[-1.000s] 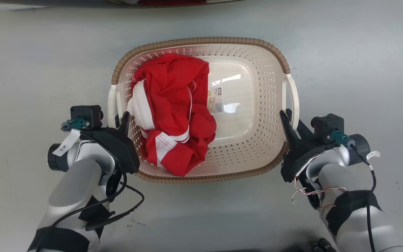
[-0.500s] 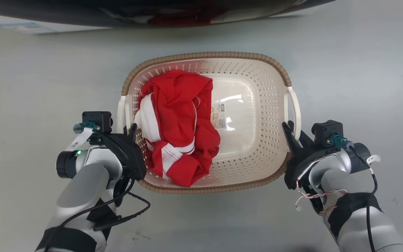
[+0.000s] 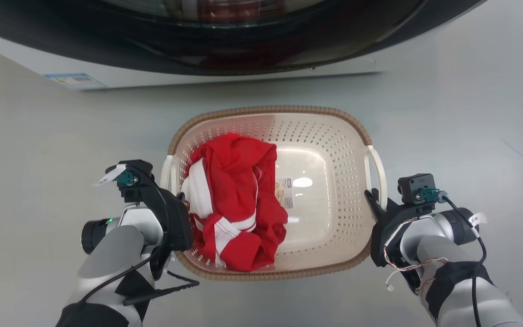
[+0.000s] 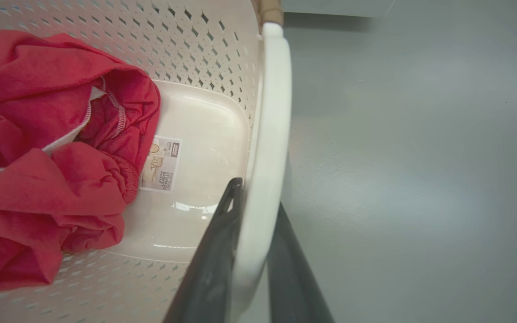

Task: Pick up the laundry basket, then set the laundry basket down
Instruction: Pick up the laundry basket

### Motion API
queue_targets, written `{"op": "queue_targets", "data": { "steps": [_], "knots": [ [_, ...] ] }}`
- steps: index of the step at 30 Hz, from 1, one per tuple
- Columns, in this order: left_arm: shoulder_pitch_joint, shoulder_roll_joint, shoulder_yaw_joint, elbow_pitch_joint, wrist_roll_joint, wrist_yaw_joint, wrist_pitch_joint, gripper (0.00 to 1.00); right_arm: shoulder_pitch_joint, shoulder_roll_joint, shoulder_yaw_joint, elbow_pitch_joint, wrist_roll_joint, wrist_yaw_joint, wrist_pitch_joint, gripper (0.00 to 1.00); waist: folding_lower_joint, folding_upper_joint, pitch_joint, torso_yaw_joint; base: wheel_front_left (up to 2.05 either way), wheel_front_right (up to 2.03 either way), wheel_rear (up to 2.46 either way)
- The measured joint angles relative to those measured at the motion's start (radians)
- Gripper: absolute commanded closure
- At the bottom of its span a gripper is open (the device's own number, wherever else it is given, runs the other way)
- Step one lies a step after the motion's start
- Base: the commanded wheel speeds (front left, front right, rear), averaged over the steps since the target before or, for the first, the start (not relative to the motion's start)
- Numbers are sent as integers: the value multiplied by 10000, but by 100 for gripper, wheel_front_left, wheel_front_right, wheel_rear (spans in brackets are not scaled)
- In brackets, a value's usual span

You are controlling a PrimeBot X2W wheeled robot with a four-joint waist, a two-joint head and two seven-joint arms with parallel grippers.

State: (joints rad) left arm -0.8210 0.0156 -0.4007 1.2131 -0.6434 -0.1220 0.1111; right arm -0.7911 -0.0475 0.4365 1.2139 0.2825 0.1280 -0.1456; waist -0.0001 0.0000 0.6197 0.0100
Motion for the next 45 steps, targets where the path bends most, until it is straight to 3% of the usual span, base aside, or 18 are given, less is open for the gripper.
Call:
{"op": "queue_targets", "data": {
  "steps": [21, 45],
  "knots": [
    [1128, 58, -637, -161, -1536, 19, 1279, 100, 754, 36, 587, 351, 637, 40, 1003, 100, -1, 0, -2363, -10, 0, 0, 0],
    [2270, 52, -1273, 196, -2330, 50, 2196, 100, 2153, 142, 993, 416, 1898, 44, 2374, 100, 0, -1, -4931, 28, 0, 0, 0]
  ]
}}
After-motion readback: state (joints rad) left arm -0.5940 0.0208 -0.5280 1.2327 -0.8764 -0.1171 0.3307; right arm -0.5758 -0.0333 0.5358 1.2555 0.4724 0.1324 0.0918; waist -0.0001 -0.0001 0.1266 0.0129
